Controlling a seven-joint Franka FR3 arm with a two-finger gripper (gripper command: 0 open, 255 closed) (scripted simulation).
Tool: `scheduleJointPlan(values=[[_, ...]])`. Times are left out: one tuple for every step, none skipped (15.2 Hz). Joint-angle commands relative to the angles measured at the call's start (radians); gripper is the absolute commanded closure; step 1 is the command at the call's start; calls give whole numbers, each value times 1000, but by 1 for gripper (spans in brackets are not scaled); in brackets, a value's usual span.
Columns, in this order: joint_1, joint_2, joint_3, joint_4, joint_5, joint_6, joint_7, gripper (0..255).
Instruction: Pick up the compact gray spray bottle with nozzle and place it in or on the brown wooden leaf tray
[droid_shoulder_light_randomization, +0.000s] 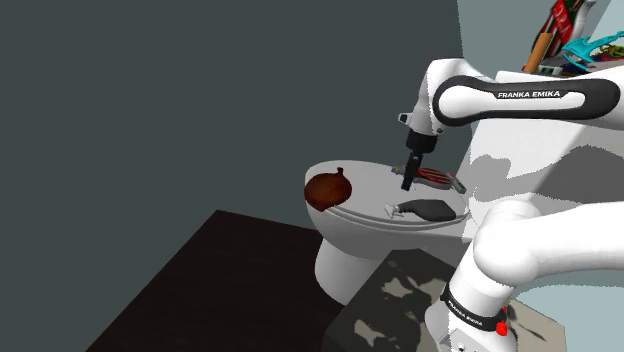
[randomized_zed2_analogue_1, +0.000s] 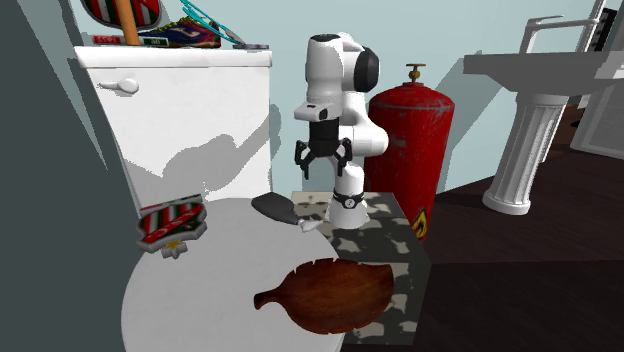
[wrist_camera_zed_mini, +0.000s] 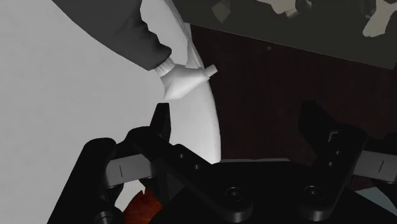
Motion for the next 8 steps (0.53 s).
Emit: scheduleJointPlan(values=[[-10,1,-47,-37,-59,46,-83,0],[-18,5,-74,-54,-91,71,-123,0],[-25,12,-102,-69,-122,98,-164,0],[-33,22,-132,-81,-155,127,-205,0],[-40,36,-162,-92,-187,158,-245,0],[-46,53,-192,-101,-219,191,-285,0],[-52,74,-224,-107,-251,225,-325,0],[-56,98,-256,-112,-283,261,-364,0]])
